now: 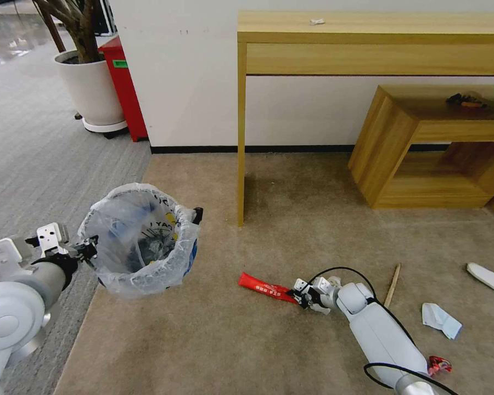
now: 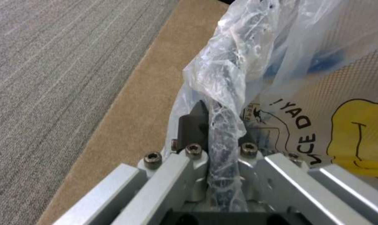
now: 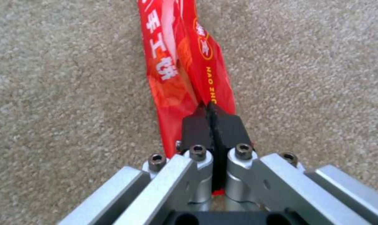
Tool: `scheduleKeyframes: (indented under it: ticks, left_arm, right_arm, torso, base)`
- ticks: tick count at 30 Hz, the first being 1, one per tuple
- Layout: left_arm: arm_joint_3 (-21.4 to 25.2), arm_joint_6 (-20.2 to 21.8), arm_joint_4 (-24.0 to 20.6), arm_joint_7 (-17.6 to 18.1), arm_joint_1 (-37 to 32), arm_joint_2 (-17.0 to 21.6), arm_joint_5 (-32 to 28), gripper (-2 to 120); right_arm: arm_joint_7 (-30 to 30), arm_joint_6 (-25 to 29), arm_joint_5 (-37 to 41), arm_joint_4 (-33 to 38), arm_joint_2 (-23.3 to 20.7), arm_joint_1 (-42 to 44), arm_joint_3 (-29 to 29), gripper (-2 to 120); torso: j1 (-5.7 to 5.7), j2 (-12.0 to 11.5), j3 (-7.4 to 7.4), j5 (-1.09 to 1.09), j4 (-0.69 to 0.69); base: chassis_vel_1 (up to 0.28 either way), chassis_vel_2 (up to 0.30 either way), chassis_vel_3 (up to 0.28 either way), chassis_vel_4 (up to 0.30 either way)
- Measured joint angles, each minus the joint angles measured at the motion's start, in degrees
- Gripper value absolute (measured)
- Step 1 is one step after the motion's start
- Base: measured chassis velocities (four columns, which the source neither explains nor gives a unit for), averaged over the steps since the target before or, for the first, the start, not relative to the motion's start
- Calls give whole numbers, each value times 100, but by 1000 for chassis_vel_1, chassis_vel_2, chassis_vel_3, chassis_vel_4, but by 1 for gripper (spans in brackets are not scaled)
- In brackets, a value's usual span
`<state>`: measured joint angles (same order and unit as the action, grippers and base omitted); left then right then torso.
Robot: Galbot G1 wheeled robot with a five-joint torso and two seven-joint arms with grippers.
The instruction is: Pick up the trash bin and place the garbage on the floor into it.
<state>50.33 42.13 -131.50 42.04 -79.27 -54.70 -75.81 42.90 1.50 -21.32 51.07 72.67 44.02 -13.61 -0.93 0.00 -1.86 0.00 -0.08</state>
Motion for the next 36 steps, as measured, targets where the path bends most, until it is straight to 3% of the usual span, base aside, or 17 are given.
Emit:
scheduleKeyframes:
  ticks: [13, 26, 36]
  left_arm:
    - [-73, 0, -14, 6, -10, -15, 54, 0]
    - [-197, 0, 79, 5, 3, -41, 137, 0]
    - [-226, 0, 58, 4, -10, -46, 144, 0]
  right_arm:
    - [-396, -29, 495, 483, -145, 169, -30, 0]
    - [-1169, 70, 1934, 1809, -840, 688, 25, 0]
    - [-1312, 81, 2233, 2242, -1078, 811, -87, 0]
  torso:
    - [0, 0, 0, 0, 1]
    - [0, 0, 0, 0, 0]
    - [0, 0, 0, 1, 0]
  base:
    - [0, 0, 0, 0]
    - [0, 0, 0, 0]
    - [0, 0, 0, 0]
